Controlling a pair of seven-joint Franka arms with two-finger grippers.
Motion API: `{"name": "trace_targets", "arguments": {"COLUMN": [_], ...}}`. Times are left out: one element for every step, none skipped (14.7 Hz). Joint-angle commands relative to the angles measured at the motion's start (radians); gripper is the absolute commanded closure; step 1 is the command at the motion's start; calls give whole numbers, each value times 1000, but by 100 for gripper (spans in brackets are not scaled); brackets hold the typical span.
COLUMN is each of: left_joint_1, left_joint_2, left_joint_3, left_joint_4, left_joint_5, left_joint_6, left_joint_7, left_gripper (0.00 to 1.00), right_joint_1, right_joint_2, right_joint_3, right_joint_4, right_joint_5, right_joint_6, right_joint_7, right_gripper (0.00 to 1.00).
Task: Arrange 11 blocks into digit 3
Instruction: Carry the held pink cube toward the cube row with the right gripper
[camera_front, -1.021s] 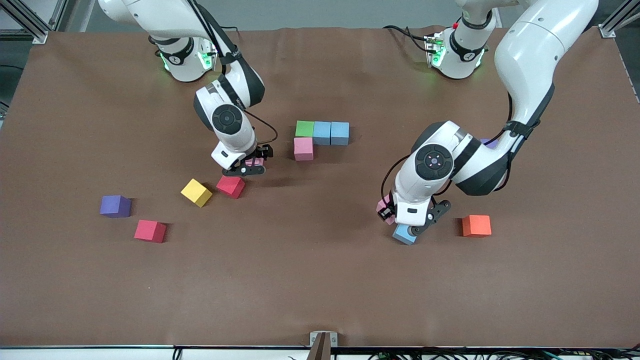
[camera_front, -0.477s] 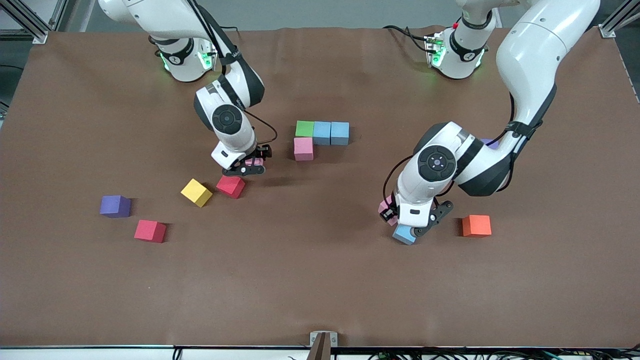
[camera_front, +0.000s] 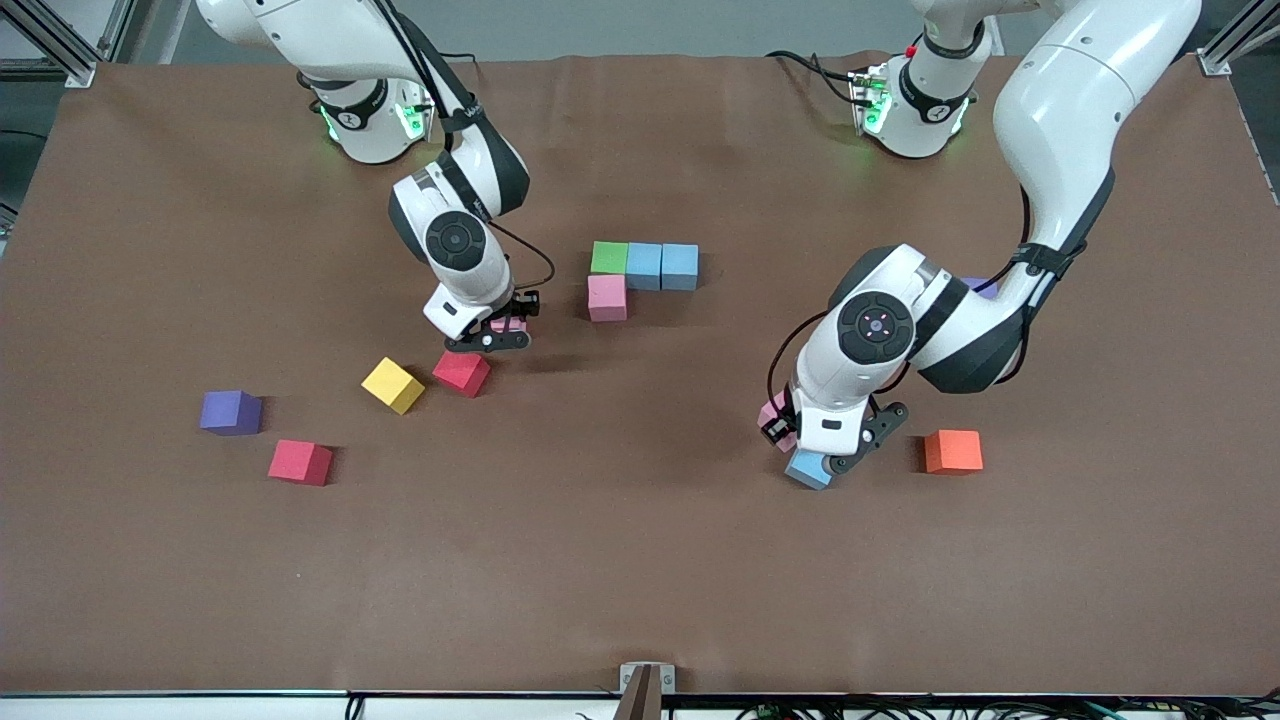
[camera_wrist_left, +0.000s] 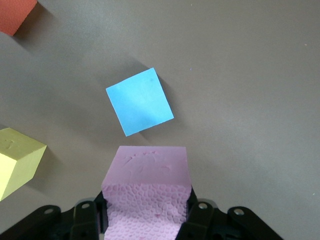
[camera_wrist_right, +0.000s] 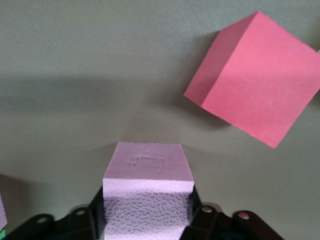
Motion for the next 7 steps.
{"name": "trace_targets", "arguments": {"left_joint_1": [0,0,2,0,0,0,-1], "left_joint_2": [-24,-30,-32,-32,-32,-32,-32], "left_joint_3": [-1,-1,-1,-1,-1,-1,-3], "left_joint_4": [-8,-8,-8,-8,-8,-8,-7], "left_joint_5": [14,13,11,8,8,6,3], "left_joint_6": [-9,-9,-9,-9,-9,-9,-9], "left_joint_7": [-11,-14,-14,-14,-14,-14,-14], "left_gripper": [81,81,81,81,81,81,81], "right_joint_1": [-29,-32,-42,-46,-49,-49,-50], "right_joint_2": [-12,-13,-13,-12,-9,4,20], "right_joint_3": [20,20,20,20,19,17,14], "right_joint_4": [-2,18,47,85,130,183,237], "right_joint_5": [0,0,0,0,2,5,8], "right_joint_6": [8,-1,-13,-36,-76,-120,-157], "right_joint_7": [-16,-16,-17,-19,-17,-14,-14], "right_gripper": [60,61,61,61,61,61,61]}}
